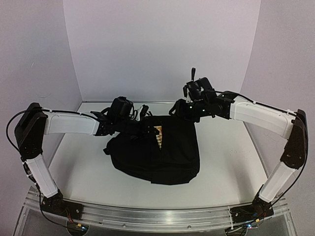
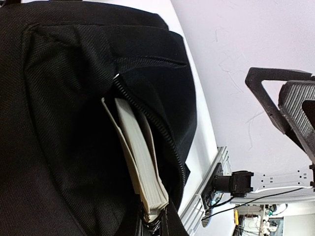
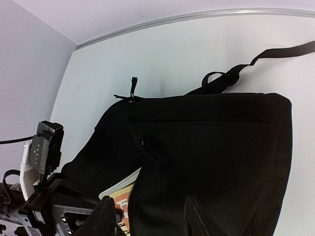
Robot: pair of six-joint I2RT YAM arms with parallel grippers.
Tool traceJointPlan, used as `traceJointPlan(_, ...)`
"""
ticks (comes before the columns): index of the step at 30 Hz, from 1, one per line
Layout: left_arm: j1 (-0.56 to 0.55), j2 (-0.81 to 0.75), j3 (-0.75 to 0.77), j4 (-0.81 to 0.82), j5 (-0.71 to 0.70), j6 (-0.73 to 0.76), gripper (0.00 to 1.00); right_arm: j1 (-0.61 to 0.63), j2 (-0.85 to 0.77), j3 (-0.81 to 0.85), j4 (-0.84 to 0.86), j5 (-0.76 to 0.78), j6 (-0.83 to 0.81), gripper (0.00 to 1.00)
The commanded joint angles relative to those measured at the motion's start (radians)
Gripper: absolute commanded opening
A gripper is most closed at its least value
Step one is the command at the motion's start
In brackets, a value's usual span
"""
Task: Pack the student bag
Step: Place the stationery in the student bag.
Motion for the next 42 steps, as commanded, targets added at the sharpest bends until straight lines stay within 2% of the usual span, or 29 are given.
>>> traceJointPlan(1, 0.004, 0.050, 0.036, 0.107, 0.123, 0.001, 0.00, 0.002, -0.046, -0.007, 0.016, 0.003, 0.002, 0.44)
traceJointPlan(4, 0.015, 0.086, 0.048, 0.125, 0.166, -0.007, 0.00, 0.002, -0.048, -0.006, 0.016, -0.003, 0.003, 0.44)
traceJointPlan(8, 0.040, 0.120, 0.027, 0.267, 0.276, -0.071, 0.00, 0.002, -0.048, -0.006, 0.016, -0.009, 0.005, 0.44)
traceJointPlan(17, 0.072, 0.139, -0.021, 0.433, 0.442, -0.179, 0.00, 0.003, -0.040, -0.005, 0.016, -0.016, 0.005, 0.45)
traceJointPlan(22, 0.074, 0.179, 0.050, 0.219, 0.401, -0.081, 0.00, 0.002, -0.033, -0.002, 0.016, -0.021, 0.006, 0.44)
traceJointPlan(27, 0.073, 0.208, 0.132, 0.049, 0.292, 0.024, 0.00, 0.004, -0.031, -0.003, 0.016, -0.019, 0.006, 0.44)
traceJointPlan(37, 0.026, 0.294, 0.257, -0.029, 0.226, 0.071, 0.00, 0.003, -0.014, -0.007, 0.016, -0.001, 0.005, 0.45)
traceJointPlan(42, 0.025, 0.238, 0.222, -0.066, 0.154, 0.087, 0.16, 0.002, 0.038, 0.024, 0.020, -0.005, -0.009, 0.47)
